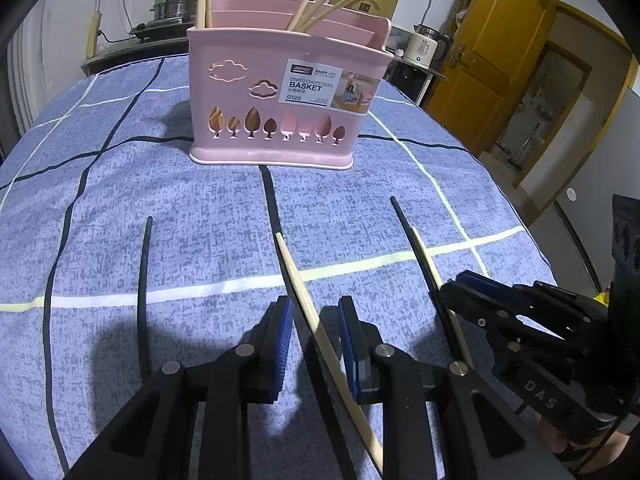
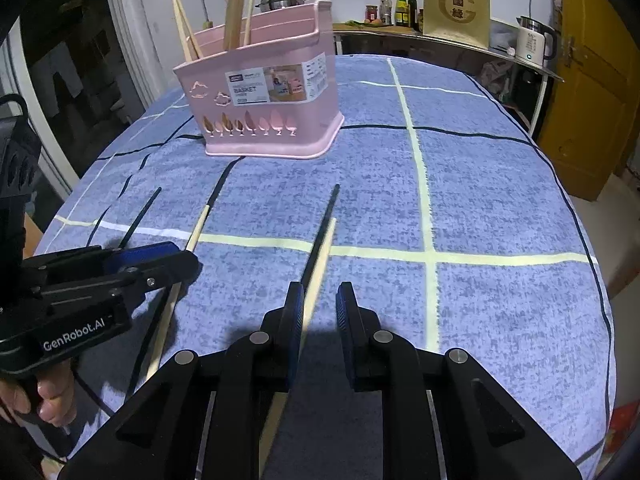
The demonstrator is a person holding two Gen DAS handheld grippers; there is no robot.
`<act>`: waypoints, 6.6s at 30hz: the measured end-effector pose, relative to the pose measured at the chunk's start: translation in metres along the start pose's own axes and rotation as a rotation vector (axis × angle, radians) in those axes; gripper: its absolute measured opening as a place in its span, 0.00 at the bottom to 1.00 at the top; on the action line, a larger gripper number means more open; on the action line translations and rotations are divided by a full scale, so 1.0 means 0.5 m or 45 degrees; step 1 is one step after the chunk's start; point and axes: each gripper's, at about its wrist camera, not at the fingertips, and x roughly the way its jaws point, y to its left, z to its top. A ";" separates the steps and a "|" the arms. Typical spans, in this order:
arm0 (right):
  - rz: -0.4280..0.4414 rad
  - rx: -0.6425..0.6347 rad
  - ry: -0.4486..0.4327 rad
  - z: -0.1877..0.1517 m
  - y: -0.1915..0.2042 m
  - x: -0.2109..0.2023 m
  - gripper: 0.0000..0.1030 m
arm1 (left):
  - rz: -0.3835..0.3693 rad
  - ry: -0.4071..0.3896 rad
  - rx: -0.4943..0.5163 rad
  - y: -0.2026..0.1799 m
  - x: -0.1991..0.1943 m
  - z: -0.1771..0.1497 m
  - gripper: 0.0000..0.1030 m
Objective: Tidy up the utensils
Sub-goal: 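Grasp a wooden chopstick with the left gripper while the right gripper grasps another, then lift both held chopsticks and carry them over the pink basket, then lower both chopsticks into the basket compartments and open both grippers, then withdraw both open grippers toward the remaining black chopsticks on the table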
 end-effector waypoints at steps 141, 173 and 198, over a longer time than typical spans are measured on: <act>0.215 0.011 -0.572 0.388 0.082 -0.081 0.05 | 0.052 -0.438 0.086 0.105 -0.200 0.387 0.05; 0.230 -0.041 -0.572 0.148 0.073 -0.228 0.14 | 0.035 -0.484 0.092 0.082 -0.315 0.087 0.17; 0.172 0.036 -0.417 0.017 0.038 -0.173 0.14 | 0.064 -0.361 0.043 0.099 -0.260 -0.052 0.17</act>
